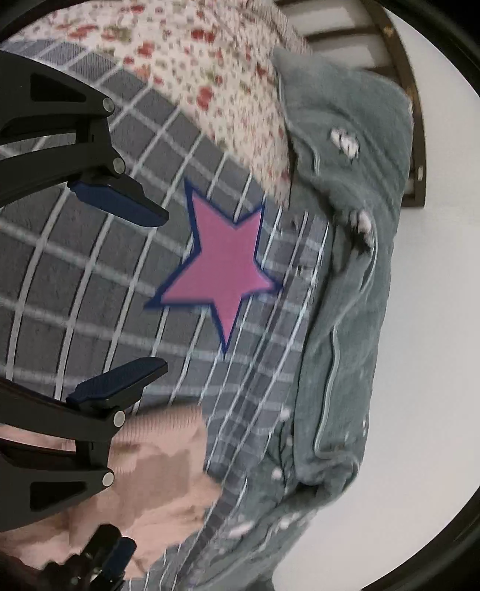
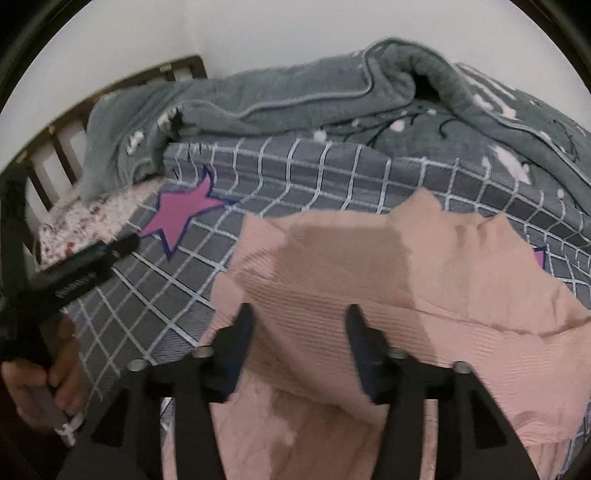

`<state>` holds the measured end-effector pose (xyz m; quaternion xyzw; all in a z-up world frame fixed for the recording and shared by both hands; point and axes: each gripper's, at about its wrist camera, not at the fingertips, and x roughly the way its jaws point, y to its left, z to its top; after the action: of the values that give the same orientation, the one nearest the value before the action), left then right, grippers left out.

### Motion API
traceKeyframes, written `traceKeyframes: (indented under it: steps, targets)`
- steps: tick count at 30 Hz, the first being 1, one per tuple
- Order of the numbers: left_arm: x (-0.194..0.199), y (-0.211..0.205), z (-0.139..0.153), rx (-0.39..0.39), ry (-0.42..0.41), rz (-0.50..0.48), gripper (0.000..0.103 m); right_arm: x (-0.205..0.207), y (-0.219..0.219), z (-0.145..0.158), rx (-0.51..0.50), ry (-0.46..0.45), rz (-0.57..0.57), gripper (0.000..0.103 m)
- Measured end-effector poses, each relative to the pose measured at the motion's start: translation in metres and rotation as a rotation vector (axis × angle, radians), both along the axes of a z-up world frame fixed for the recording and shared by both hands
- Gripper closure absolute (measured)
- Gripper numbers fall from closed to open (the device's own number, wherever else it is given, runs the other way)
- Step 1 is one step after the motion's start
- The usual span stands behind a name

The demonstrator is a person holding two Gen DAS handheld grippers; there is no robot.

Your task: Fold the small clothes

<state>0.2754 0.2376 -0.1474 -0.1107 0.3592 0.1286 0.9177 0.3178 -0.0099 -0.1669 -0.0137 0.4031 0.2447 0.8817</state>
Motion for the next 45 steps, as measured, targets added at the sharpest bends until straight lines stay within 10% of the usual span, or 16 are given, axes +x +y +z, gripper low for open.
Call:
traceKeyframes:
  steps: [9,14,18,31,36,45]
  targets:
    - [0.007,-0.049,0.002,-0.162,-0.044,-0.267,0.032,-0.039,-0.114,0.025,-0.018,-0.101,-0.186,0.049]
    - [0.013,-0.079,-0.005,-0.144,-0.039,-0.34,0.047,-0.064,-0.164,0.014,-0.185,-0.188,-0.278,0.049]
    - [0.021,-0.096,-0.016,-0.118,-0.01,-0.383,0.052,-0.08,-0.208,-0.005,-0.077,-0.13,-0.304,0.049]
    - [0.034,-0.099,-0.039,-0.102,0.027,-0.37,0.068,-0.072,-0.215,-0.04,0.034,-0.061,-0.221,0.049]
    - [0.036,-0.105,-0.037,-0.056,0.004,-0.373,0.097,-0.068,-0.221,-0.044,0.088,-0.026,-0.216,0.049]
    - [0.035,-0.105,-0.021,-0.082,-0.11,-0.374,0.097,-0.071,-0.221,-0.043,0.101,-0.028,-0.214,0.049]
